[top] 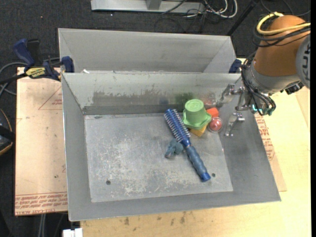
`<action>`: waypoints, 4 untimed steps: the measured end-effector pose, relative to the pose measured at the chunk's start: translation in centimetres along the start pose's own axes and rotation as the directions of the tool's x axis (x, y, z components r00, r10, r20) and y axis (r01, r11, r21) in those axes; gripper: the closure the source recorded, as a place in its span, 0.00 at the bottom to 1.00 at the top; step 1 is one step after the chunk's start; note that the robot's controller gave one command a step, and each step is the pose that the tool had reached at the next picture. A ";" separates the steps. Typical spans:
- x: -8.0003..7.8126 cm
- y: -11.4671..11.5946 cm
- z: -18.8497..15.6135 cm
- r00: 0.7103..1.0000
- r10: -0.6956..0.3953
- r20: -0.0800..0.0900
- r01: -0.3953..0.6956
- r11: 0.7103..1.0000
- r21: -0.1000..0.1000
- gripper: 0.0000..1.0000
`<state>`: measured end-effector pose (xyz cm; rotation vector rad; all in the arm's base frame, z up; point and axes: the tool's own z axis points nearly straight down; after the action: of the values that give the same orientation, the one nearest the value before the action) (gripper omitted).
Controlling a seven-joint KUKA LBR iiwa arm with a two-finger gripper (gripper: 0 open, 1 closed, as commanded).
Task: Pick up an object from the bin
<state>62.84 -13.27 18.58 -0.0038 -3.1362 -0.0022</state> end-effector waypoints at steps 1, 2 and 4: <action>-0.3 2.4 10.2 1.000 -0.012 0.014 0.012 1.000 0.003 0.00; -0.2 2.5 10.5 1.000 -0.014 0.009 0.014 1.000 0.002 1.00; 4.3 1.0 7.3 1.000 -0.012 0.001 0.012 1.000 0.000 1.00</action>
Offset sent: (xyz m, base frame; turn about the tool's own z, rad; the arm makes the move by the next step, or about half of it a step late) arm 0.0004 0.0269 -0.1158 -0.0129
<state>58.52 -12.28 11.34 0.0150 -3.1368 -0.0021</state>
